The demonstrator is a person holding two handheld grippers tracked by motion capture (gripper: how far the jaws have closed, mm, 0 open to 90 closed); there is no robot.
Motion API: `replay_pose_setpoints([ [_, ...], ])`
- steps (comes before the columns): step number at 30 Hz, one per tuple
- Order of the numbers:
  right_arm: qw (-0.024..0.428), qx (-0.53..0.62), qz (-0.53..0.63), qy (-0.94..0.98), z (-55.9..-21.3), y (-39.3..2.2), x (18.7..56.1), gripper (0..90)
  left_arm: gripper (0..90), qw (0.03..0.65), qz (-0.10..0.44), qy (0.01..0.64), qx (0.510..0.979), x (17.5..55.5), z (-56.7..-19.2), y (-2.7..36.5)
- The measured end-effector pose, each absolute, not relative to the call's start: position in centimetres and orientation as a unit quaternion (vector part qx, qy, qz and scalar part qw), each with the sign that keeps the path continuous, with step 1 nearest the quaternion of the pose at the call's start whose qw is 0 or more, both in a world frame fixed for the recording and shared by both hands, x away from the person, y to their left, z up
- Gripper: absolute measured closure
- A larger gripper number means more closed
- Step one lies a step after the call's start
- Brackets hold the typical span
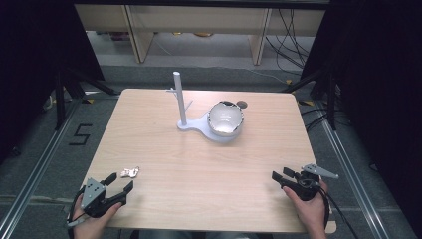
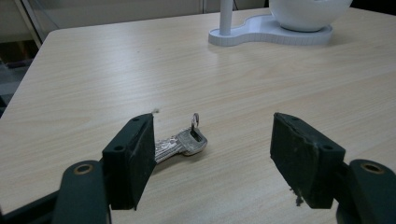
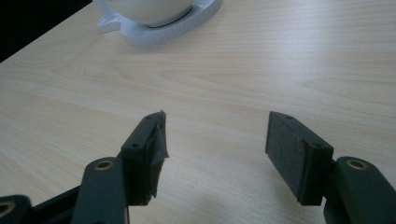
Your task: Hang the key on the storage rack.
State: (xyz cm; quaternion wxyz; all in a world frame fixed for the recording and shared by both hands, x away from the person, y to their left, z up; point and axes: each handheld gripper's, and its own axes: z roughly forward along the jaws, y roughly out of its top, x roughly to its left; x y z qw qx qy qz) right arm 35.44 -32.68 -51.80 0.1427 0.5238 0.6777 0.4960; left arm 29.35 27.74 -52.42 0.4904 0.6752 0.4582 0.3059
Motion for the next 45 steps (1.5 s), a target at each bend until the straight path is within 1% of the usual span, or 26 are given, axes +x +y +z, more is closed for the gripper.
replay_pose_setpoints([
  [3,0.149,0.515,0.496,0.683,-51.9,-32.8,35.6,38.8,31.5,0.482,0.31,0.459,0.679,29.3,-52.4,27.6],
  [5,0.146,0.515,0.496,0.683,-51.9,-32.8,35.6,38.6,31.8,0.484,0.31,0.457,0.68,29.3,-52.4,27.6],
  [6,0.135,0.527,0.494,0.678,-51.7,-32.6,35.4,38.4,31.8,0.486,0.311,0.454,0.679,29.3,-52.4,27.5],
  [7,0.148,0.513,0.49,0.689,-51.8,-32.7,35.5,38.0,31.9,0.491,0.311,0.449,0.679,29.3,-52.5,27.5],
  [8,0.132,0.528,0.486,0.683,-51.6,-32.4,35.3,37.9,32.4,0.489,0.309,0.45,0.681,29.3,-52.5,27.5],
  [9,0.133,0.524,0.486,0.686,-51.7,-32.3,35.4,37.8,32.6,0.484,0.304,0.455,0.683,29.4,-52.4,27.5],
  [10,0.152,0.514,0.48,0.694,-51.8,-32.5,35.6,37.4,32.6,0.478,0.301,0.455,0.689,29.5,-52.4,27.6],
  [12,0.155,0.519,0.474,0.694,-51.7,-32.4,35.6,37.0,34.1,0.47,0.294,0.462,0.692,29.7,-52.3,27.6],
  [13,0.155,0.519,0.474,0.694,-51.7,-32.4,35.6,37.0,34.1,0.461,0.29,0.465,0.698,29.8,-52.2,27.6],
  [14,0.139,0.535,0.47,0.689,-51.6,-32.3,35.4,36.9,34.1,0.447,0.281,0.469,0.708,30.1,-52.0,27.5],
  [15,0.136,0.534,0.474,0.687,-51.6,-32.4,35.4,36.9,34.3,0.426,0.272,0.476,0.72,30.5,-51.6,27.4],
  [19,0.144,0.52,0.474,0.696,-51.7,-32.8,35.6,36.9,35.2,0.401,0.259,0.486,0.732,31.3,-50.4,27.2],
  [21,0.143,0.52,0.475,0.696,-51.7,-32.8,35.6,36.9,37.8,0.377,0.227,0.504,0.743,32.5,-48.6,27.1],
  [22,0.143,0.52,0.475,0.695,-51.7,-32.7,35.6,36.9,39.2,0.359,0.211,0.502,0.758,33.1,-48.0,27.4],
  [23,0.143,0.52,0.475,0.695,-51.7,-32.7,35.6,36.9,39.1,0.359,0.211,0.502,0.758,33.1,-48.0,27.4],
  [24,0.143,0.519,0.476,0.695,-51.7,-32.6,35.7,37.0,39.8,0.337,0.175,0.51,0.772,34.2,-47.1,27.2],
  [26,0.142,0.524,0.475,0.693,-51.8,-32.5,35.7,37.0,41.2,0.323,0.172,0.508,0.78,34.8,-46.6,27.0],
  [30,0.141,0.518,0.481,0.694,-51.8,-32.6,35.8,37.1,41.7,0.259,0.113,0.499,0.819,37.6,-44.9,26.3],
  [33,0.134,0.522,0.481,0.692,-51.8,-32.6,35.7,37.1,43.1,0.238,0.107,0.494,0.83,38.6,-44.3,26.1],
  [34,0.131,0.523,0.483,0.69,-51.8,-32.5,35.7,37.2,43.9,0.215,0.094,0.488,0.841,39.7,-43.9,25.9],
  [38,0.134,0.522,0.48,0.693,-51.7,-32.6,35.7,37.3,46.3,0.195,0.08,0.477,0.853,41.0,-44.1,25.4],
  [39,0.134,0.518,0.482,0.694,-51.8,-32.6,35.7,37.3,47.4,0.18,0.074,0.463,0.864,41.5,-44.1,25.2],
  [41,0.135,0.519,0.481,0.694,-51.8,-32.6,35.7,37.3,52.7,0.158,0.079,0.435,0.883,42.3,-44.3,24.7],
  [43,0.138,0.517,0.482,0.694,-51.8,-32.6,35.8,37.3,53.5,0.149,0.072,0.429,0.888,42.6,-44.3,24.5],
  [44,0.136,0.522,0.478,0.693,-51.8,-32.6,35.8,37.4,55.2,0.15,0.054,0.448,0.88,43.1,-44.6,24.2],
  [45,0.136,0.522,0.478,0.693,-51.8,-32.6,35.8,37.4,56.6,0.15,0.054,0.448,0.88,43.1,-44.6,24.2],
])
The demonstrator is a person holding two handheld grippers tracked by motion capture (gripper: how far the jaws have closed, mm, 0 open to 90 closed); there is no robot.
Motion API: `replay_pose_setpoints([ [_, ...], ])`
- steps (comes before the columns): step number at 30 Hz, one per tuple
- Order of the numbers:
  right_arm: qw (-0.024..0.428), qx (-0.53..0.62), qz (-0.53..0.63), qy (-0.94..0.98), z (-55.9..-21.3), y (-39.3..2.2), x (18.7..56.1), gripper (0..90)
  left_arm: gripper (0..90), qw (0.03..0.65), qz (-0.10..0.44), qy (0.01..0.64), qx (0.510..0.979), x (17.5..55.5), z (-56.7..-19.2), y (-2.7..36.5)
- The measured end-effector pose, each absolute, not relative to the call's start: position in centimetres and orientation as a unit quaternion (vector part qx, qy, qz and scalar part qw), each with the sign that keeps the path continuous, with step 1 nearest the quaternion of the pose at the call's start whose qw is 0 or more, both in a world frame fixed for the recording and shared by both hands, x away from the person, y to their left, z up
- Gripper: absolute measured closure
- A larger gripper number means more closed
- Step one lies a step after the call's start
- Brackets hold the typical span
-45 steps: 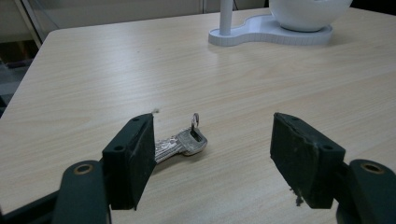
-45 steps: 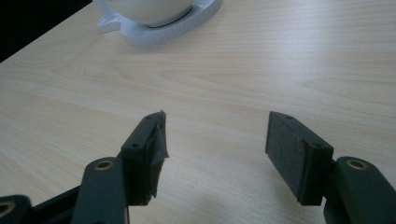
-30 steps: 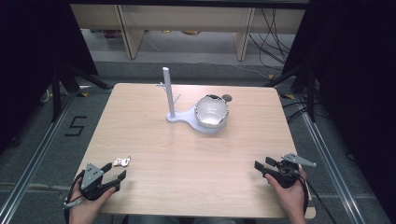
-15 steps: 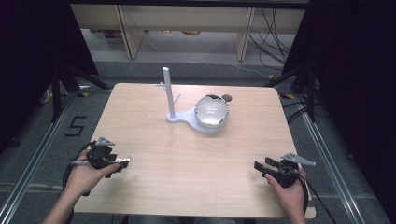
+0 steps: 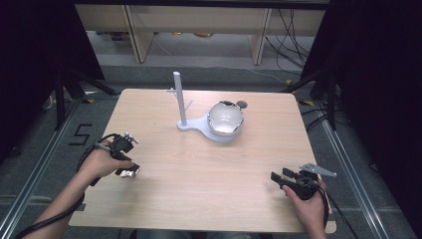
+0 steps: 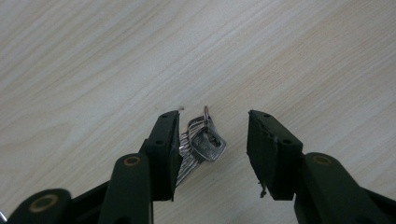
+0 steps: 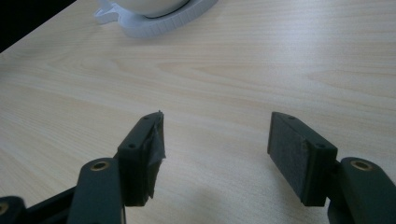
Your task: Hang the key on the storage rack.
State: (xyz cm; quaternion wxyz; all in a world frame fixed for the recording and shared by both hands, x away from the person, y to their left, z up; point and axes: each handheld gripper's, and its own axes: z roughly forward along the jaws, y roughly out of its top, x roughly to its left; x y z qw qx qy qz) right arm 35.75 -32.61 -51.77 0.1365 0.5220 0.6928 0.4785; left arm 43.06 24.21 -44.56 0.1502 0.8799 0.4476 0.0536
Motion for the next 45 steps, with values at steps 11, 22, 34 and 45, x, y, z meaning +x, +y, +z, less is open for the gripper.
replay_pose_setpoints([
  [11,0.126,0.533,0.467,0.694,-51.7,-32.5,35.7,37.7,64.2,0.086,0.031,0.447,0.89,45.2,-45.8,22.5],
  [22,0.113,0.538,0.47,0.691,-51.6,-32.4,35.6,37.8,71.9,0.075,0.026,0.448,0.89,45.9,-46.6,22.1],
  [34,0.111,0.537,0.475,0.689,-51.7,-32.4,35.7,37.9,76.8,0.064,0.024,0.443,0.894,46.1,-47.1,21.8],
  [45,0.115,0.534,0.477,0.689,-51.9,-32.4,35.8,38.0,79.2,0.061,0.025,0.442,0.895,46.4,-47.4,21.5],
])
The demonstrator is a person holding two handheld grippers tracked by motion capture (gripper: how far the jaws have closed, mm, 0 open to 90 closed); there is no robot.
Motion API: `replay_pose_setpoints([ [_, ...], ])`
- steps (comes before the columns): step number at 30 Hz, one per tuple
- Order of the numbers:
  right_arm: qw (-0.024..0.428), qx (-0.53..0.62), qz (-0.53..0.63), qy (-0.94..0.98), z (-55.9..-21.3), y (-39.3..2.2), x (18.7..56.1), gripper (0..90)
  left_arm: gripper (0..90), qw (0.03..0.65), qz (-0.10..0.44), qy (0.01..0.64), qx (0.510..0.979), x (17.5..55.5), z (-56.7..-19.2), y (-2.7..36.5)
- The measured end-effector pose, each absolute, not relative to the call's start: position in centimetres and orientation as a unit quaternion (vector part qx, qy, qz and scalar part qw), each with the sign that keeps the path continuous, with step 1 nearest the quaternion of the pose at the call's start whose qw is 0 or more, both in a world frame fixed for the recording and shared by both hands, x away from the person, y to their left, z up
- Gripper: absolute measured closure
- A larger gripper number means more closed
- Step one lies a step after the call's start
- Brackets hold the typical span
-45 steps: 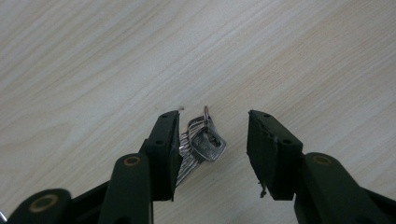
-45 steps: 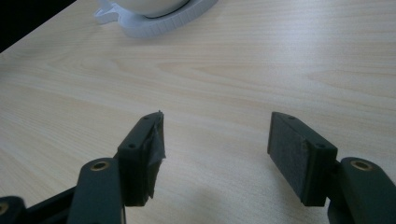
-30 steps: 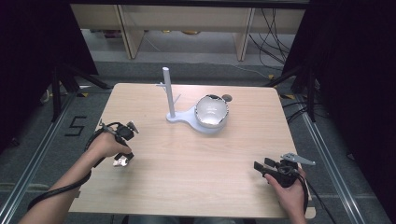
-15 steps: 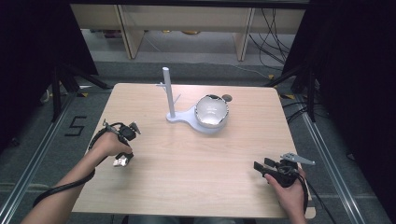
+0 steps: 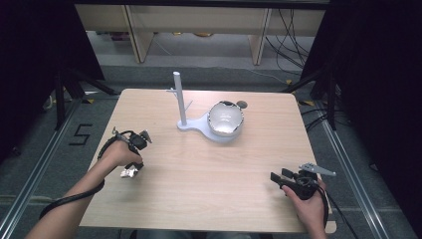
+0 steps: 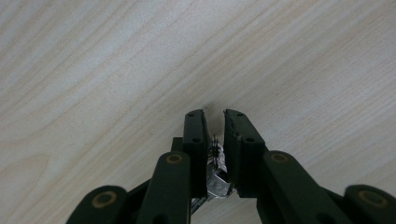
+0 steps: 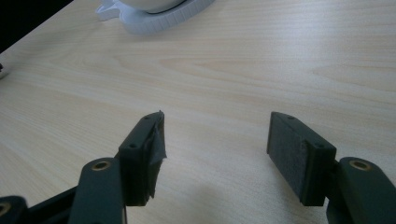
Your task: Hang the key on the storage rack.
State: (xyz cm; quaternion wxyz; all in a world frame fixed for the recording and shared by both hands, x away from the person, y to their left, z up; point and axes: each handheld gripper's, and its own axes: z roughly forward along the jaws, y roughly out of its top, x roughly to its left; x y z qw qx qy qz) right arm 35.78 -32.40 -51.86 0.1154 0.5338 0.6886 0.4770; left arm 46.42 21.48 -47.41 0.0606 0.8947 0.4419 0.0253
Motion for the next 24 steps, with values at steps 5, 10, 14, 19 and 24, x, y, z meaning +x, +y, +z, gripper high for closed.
replay_pose_setpoints([
  [5,0.108,0.537,0.475,0.689,-51.75,-32.36,35.7,38.0,82.5,0.062,0.03,0.444,0.893,46.56,-47.4,21.42],
  [10,0.108,0.538,0.475,0.689,-51.77,-32.35,35.71,38.0,83.5,0.057,0.026,0.441,0.896,46.55,-47.43,21.35],
  [14,0.122,0.524,0.475,0.696,-51.92,-32.62,35.93,38.0,83.2,0.056,0.026,0.44,0.896,46.55,-47.43,21.34],
  [19,0.12,0.524,0.476,0.696,-51.91,-32.6,35.92,38.0,85.8,0.056,0.025,0.442,0.895,46.6,-47.47,21.38],
  [24,0.121,0.525,0.474,0.696,-51.92,-32.57,35.93,38.0,88.6,0.061,0.027,0.445,0.893,46.53,-47.62,21.27],
])
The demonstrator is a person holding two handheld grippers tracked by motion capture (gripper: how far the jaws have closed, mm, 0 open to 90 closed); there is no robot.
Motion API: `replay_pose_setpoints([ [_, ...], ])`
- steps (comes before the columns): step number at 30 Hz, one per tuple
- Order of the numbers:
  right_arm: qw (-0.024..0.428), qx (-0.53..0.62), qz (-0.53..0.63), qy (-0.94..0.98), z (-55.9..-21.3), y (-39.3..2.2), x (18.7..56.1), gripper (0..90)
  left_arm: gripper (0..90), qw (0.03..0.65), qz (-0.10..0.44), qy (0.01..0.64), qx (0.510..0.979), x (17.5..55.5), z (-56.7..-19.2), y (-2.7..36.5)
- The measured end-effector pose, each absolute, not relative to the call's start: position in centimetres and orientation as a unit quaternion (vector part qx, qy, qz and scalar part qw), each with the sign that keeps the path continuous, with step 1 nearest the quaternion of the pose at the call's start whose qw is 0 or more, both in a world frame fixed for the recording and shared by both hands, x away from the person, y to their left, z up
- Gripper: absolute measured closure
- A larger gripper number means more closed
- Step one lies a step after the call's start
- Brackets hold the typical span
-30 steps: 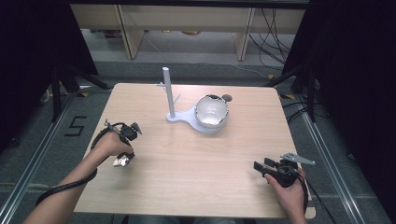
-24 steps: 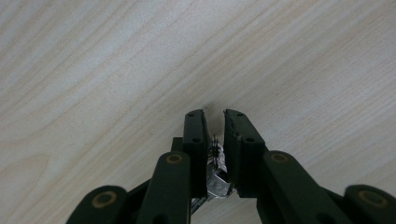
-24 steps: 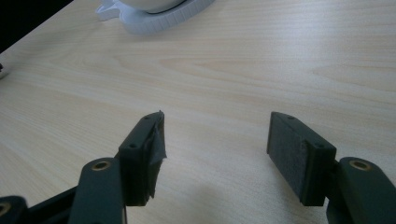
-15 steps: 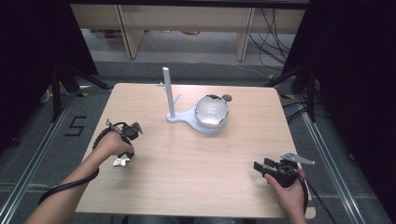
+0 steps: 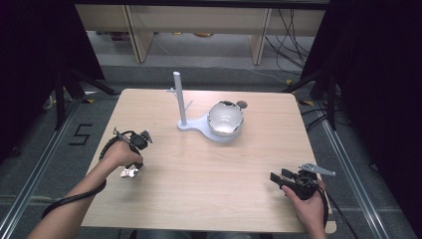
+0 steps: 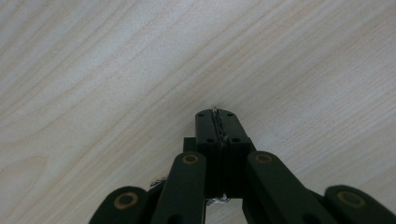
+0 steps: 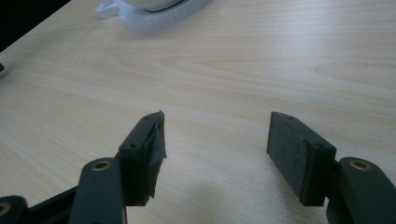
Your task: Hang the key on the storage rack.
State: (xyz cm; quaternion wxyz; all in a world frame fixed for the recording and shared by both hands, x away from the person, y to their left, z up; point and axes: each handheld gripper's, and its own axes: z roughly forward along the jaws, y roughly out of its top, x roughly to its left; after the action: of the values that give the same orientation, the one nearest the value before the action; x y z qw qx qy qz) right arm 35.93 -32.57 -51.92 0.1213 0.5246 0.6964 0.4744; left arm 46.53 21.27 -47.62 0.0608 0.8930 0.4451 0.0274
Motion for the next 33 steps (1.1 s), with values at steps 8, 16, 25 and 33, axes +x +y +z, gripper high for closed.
replay_pose_setpoints([
  [8,0.12,0.526,0.474,0.696,-51.9,-32.6,35.9,38.0,89.1,0.064,0.029,0.448,0.891,46.2,-47.2,21.3],
  [16,0.121,0.525,0.477,0.695,-52.0,-32.5,35.9,38.0,89.3,0.075,0.052,0.445,0.891,46.2,-45.5,21.2],
  [25,0.117,0.532,0.474,0.692,-51.9,-32.4,35.9,38.0,89.5,0.101,0.076,0.453,0.882,46.5,-43.1,21.2],
  [33,0.116,0.533,0.474,0.691,-51.9,-32.4,35.9,38.0,89.5,0.099,0.083,0.462,0.878,47.2,-41.0,21.0],
])
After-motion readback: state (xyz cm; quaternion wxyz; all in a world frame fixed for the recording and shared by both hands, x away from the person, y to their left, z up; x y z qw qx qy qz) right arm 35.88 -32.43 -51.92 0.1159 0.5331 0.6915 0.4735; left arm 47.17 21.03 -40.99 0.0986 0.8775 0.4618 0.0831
